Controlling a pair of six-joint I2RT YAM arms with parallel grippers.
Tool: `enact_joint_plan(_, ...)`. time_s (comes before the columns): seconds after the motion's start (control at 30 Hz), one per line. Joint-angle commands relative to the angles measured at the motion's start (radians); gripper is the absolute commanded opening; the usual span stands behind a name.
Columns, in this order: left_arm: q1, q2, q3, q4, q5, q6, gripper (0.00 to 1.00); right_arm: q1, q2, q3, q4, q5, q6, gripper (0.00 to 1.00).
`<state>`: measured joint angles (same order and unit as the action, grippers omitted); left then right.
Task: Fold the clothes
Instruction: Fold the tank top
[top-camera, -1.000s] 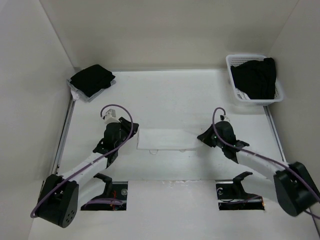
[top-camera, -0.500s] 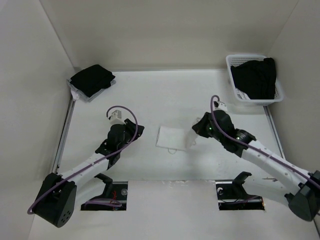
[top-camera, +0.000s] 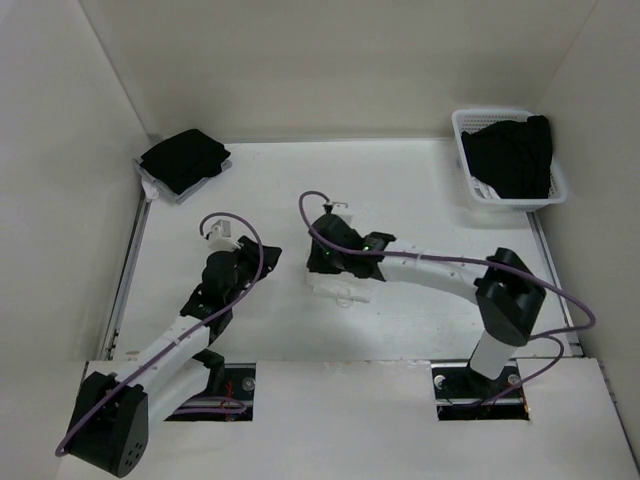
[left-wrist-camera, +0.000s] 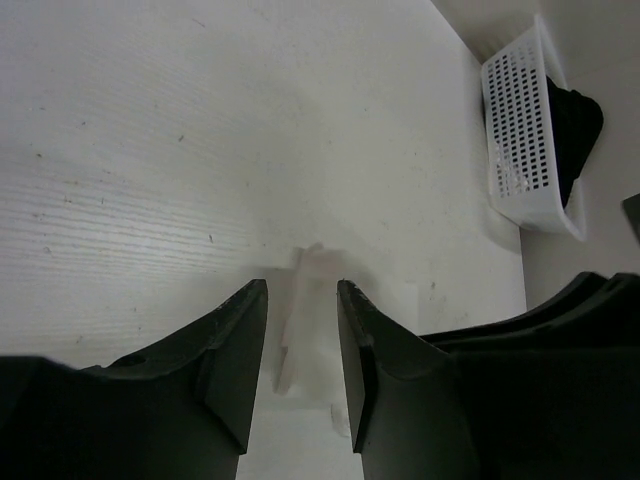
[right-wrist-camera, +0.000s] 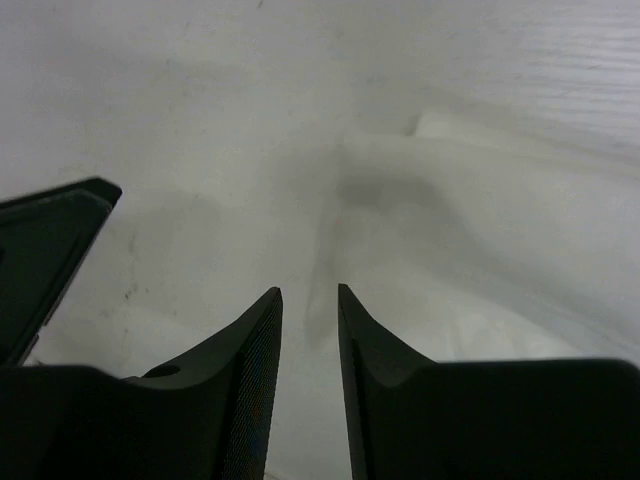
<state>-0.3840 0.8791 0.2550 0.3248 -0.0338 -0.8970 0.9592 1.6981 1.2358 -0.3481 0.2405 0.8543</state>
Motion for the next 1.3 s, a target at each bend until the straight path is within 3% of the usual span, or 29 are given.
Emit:
enact_joint_plan(0.0,0.036,-0.038,-0.01,0.01,0.049,0.012,0.33,0.065,0.057,0.088,0.001,-0.004,0.008,0.4)
enact_joint_plan(0.1,0.056,-0.051,-0.005,-0.006,0.063,0.013,0.33,0.091,0.026,0.079,0.017,0.011,0.011,0.52)
enact_joint_plan(0.23,0.034,-0.029,0.018,0.003,0.058,0.01,0.34,0.091,-0.113,-0.016,0.063,0.055,0.0,0.51)
enact_joint_plan(0.27,0.015,-0.013,0.027,0.008,0.055,0.009,0.34,0.088,-0.148,-0.051,0.072,0.062,0.0,0.47)
enact_joint_plan(0.4,-0.094,0.07,0.069,0.065,0.026,0.006,0.34,0.013,-0.248,-0.224,0.142,0.057,-0.008,0.1)
enact_joint_plan(0.47,-0.17,0.136,0.095,0.109,0.002,0.01,0.33,-0.032,-0.267,-0.297,0.193,0.042,-0.02,0.06)
enact_joint_plan(0.67,-0.301,0.29,0.125,0.117,-0.096,0.02,0.17,-0.13,-0.291,-0.464,0.339,-0.029,-0.032,0.09)
enact_joint_plan(0.93,-0.347,0.448,0.151,0.206,-0.149,0.006,0.17,-0.253,-0.207,-0.526,0.52,-0.11,-0.043,0.09)
enact_joint_plan(1.27,-0.255,0.578,0.101,0.198,-0.133,-0.046,0.18,-0.359,-0.052,-0.538,0.578,-0.141,-0.001,0.08)
